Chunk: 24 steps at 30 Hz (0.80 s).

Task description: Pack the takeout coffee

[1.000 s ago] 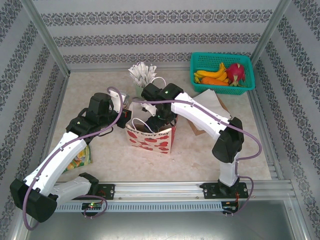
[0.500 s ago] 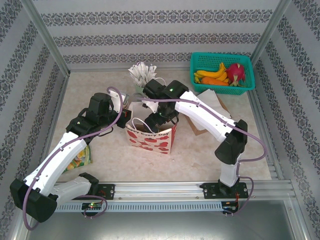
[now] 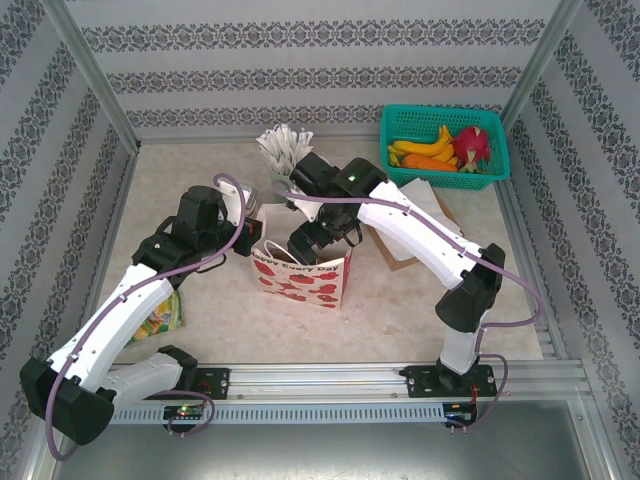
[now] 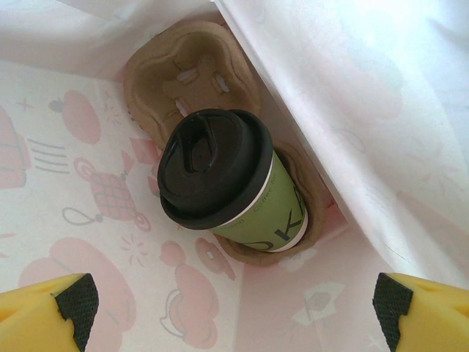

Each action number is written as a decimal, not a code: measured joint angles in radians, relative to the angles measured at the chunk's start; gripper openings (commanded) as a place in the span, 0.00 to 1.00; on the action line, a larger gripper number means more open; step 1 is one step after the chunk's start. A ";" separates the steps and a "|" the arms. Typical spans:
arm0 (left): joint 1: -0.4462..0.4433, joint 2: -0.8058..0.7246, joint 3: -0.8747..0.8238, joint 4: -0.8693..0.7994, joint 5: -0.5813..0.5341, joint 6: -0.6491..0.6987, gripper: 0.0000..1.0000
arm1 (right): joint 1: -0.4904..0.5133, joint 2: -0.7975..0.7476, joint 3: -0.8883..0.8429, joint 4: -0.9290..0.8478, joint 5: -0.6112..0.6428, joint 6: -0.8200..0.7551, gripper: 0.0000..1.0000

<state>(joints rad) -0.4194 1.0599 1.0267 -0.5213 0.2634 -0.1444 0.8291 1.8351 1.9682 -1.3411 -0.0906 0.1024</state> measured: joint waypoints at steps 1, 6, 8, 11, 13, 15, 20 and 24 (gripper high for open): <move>0.000 -0.001 0.000 0.000 0.000 0.000 0.00 | 0.000 0.000 0.000 0.000 0.001 0.000 0.98; 0.000 -0.001 -0.002 0.006 0.000 0.000 0.00 | 0.000 0.000 0.000 0.000 0.011 0.000 0.98; 0.000 -0.001 -0.002 0.006 0.000 0.000 0.00 | 0.000 0.000 0.000 0.000 0.016 0.000 0.98; 0.000 -0.001 -0.002 0.006 0.000 0.000 0.00 | 0.000 0.000 0.000 0.000 0.023 0.000 0.98; 0.000 -0.001 -0.002 0.006 0.000 -0.001 0.00 | 0.000 0.000 0.000 0.000 0.023 0.000 0.98; 0.000 -0.001 -0.002 0.006 0.000 -0.001 0.00 | 0.000 0.000 0.000 0.000 0.025 0.000 0.98; 0.000 -0.001 -0.002 0.006 0.000 -0.003 0.00 | 0.000 0.000 0.000 0.003 0.031 0.000 0.98; 0.000 -0.001 -0.002 0.006 0.000 -0.003 0.00 | 0.000 -0.002 -0.006 0.015 0.034 0.004 0.97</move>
<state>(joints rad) -0.4194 1.0588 1.0248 -0.5152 0.2634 -0.1478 0.8295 1.8336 1.9621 -1.3258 -0.0566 0.1066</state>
